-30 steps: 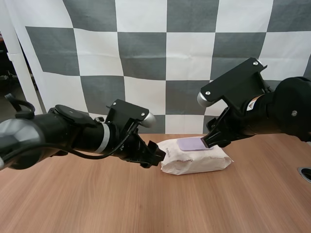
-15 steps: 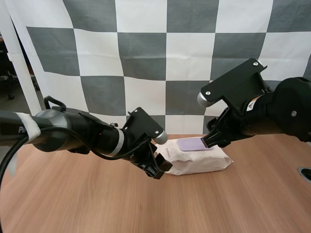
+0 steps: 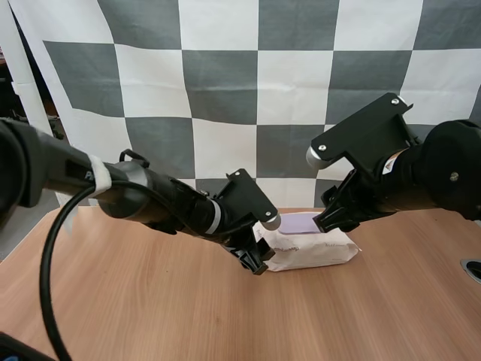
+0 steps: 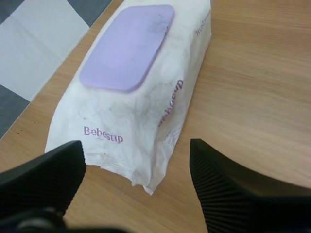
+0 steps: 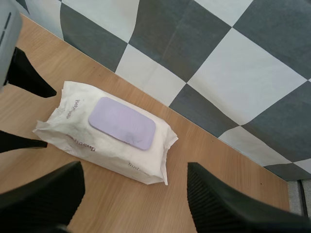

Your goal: Open the wet wipes lid

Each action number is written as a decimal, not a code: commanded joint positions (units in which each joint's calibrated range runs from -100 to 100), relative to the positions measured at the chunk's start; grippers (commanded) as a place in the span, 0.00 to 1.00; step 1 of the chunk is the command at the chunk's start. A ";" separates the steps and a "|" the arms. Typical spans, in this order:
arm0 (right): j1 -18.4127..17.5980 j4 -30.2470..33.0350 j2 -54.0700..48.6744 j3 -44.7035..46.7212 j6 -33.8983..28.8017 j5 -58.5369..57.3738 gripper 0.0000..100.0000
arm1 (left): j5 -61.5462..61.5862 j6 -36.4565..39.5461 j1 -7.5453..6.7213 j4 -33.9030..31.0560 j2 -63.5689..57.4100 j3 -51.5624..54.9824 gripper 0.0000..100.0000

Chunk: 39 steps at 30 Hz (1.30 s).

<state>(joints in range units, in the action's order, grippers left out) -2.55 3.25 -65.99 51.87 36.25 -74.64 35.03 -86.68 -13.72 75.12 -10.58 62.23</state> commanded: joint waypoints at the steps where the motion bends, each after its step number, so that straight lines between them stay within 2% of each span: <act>1: 0.02 0.13 -0.01 0.01 -0.07 0.09 1.00 | 2.15 0.03 -0.03 0.24 1.14 -1.01 1.00; 13: 0.02 0.13 -0.01 0.01 -0.07 0.09 1.00 | 3.38 -6.67 -0.03 10.01 7.30 -1.86 1.00; 27: 0.02 0.13 -0.01 0.01 -0.07 0.09 1.00 | 0.70 -6.67 -0.12 13.90 16.54 -6.45 1.00; 39: 0.02 0.11 1.41 0.01 -0.07 0.09 1.00 | 5.29 -6.67 -0.12 15.07 21.89 -9.68 1.00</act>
<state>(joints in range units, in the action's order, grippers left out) -2.55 3.36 -64.72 51.87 36.25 -74.64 40.14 -92.41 -13.82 90.29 11.21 52.64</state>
